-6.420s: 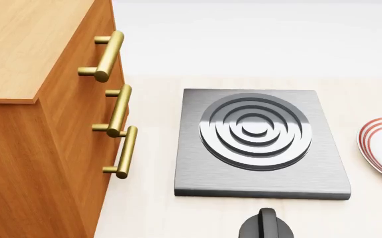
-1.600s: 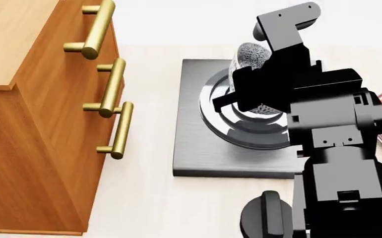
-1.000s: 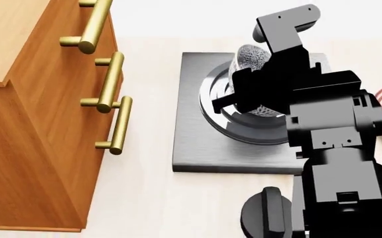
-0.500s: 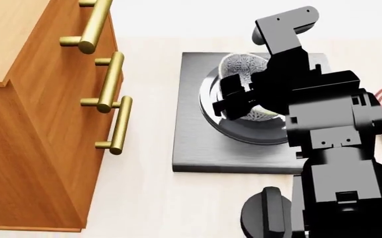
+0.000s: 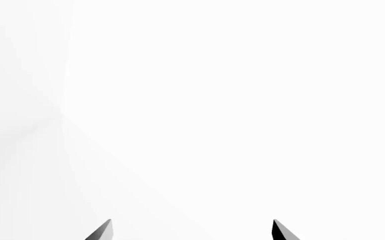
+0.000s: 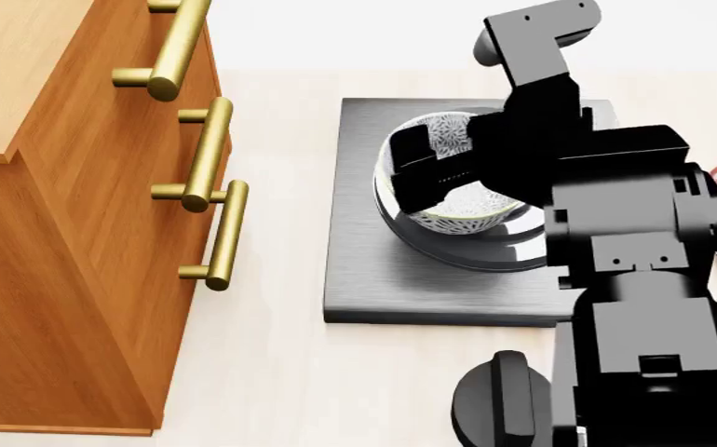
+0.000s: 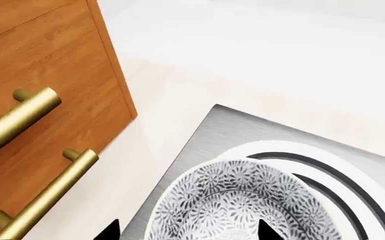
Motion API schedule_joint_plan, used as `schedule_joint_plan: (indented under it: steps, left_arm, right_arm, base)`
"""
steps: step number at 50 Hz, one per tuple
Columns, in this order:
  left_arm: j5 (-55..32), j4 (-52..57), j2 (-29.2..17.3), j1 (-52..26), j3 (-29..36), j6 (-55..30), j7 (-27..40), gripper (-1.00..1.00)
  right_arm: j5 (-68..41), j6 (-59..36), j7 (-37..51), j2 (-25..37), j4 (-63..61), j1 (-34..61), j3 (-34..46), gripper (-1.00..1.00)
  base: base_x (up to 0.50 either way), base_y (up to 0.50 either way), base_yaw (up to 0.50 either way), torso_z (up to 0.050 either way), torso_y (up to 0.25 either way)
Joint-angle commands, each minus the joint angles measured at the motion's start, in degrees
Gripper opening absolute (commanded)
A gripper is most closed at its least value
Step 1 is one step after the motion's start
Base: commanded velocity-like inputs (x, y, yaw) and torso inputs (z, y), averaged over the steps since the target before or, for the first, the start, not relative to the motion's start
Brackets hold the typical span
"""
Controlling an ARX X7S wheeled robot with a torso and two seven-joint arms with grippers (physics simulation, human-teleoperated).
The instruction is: Put the bowl on the stove.
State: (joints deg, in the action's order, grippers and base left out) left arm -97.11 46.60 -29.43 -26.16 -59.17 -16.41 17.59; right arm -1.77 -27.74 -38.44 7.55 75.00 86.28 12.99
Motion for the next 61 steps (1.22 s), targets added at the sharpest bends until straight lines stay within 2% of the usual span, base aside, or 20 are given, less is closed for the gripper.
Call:
schedule_joint_plan:
  steps: [1, 17, 18, 21, 24, 28, 31, 33, 40, 50, 53, 61]
  left_arm:
    - [1.9, 0.47, 1.54, 0.02, -1.01, -0.63, -2.05, 1.0]
    - [3.29, 0.77, 2.38, 0.09, -0.51, -0.76, -2.58, 1.0]
    - [3.34, 0.82, 2.37, 0.09, -0.62, -0.7, -2.66, 1.0]
    - [3.57, 0.67, 2.38, 0.06, -0.42, -0.77, -2.4, 1.0]
    - [3.9, 0.75, 2.75, 0.06, -0.09, -0.84, -2.44, 1.0]
    - [4.27, 0.71, 3.2, -0.01, 0.36, -0.88, -2.34, 1.0]
    - [4.59, 0.59, 3.56, -0.04, 0.82, -0.99, -2.38, 1.0]
    - [4.66, 0.44, 3.67, -0.15, 1.02, -0.97, -2.3, 1.0]
    - [5.39, 0.21, 4.74, -0.18, 1.83, -1.02, -2.55, 1.0]
    - [5.56, 0.08, 5.34, -0.15, 2.5, -1.05, -2.59, 1.0]
    - [5.5, 0.03, 5.47, -0.04, 2.43, -0.98, -2.65, 1.0]
    - [5.84, 0.01, 6.23, 0.23, 2.75, -0.96, -3.1, 1.0]
  right_arm:
    - [0.68, 4.67, -4.08, -0.84, -0.01, 0.1, -5.24, 1.0]
    - [-5.19, 20.32, -9.17, 2.06, -0.23, 1.65, -22.38, 1.0]
    - [-5.89, 18.78, -9.47, 1.88, -5.45, -0.45, -22.8, 1.0]
    - [-11.71, 4.34, -8.04, 0.31, -31.23, -10.59, -26.81, 1.0]
    - [-16.24, -2.02, -7.53, -1.07, -45.27, -15.48, -29.63, 1.0]
    - [-16.55, -4.19, -7.38, -1.75, -49.81, -18.26, -28.43, 1.0]
    - [-19.93, -5.82, -7.22, -3.05, -55.03, -20.33, -30.77, 1.0]
    - [-25.58, -8.41, -6.52, -4.96, -61.79, -22.64, -35.12, 1.0]
    - [-36.3, -10.99, -2.31, -7.15, -74.08, -29.38, -37.18, 1.0]
    - [-49.41, -5.47, 7.31, -7.17, -85.27, -37.95, -36.61, 1.0]
    - [-50.52, -1.18, 11.05, -6.99, -86.94, -39.3, -36.45, 1.0]
    - [-57.32, 2.8, 15.79, -6.66, -91.95, -42.29, -39.35, 1.0]
  base:
    - [0.0, 0.0, 0.0, 0.0, 0.0]
    - [0.0, 0.0, 0.0, 0.0, 0.0]
    - [0.0, 0.0, 0.0, 0.0, 0.0]
    - [0.0, 0.0, 0.0, 0.0, 0.0]
    - [0.0, 0.0, 0.0, 0.0, 0.0]
    - [0.0, 0.0, 0.0, 0.0, 0.0]
    - [0.0, 0.0, 0.0, 0.0, 0.0]
    - [0.0, 0.0, 0.0, 0.0, 0.0]
    - [0.0, 0.0, 0.0, 0.0, 0.0]
    - [0.0, 0.0, 0.0, 0.0, 0.0]
    - [0.0, 0.0, 0.0, 0.0, 0.0]
    - [0.0, 0.0, 0.0, 0.0, 0.0]
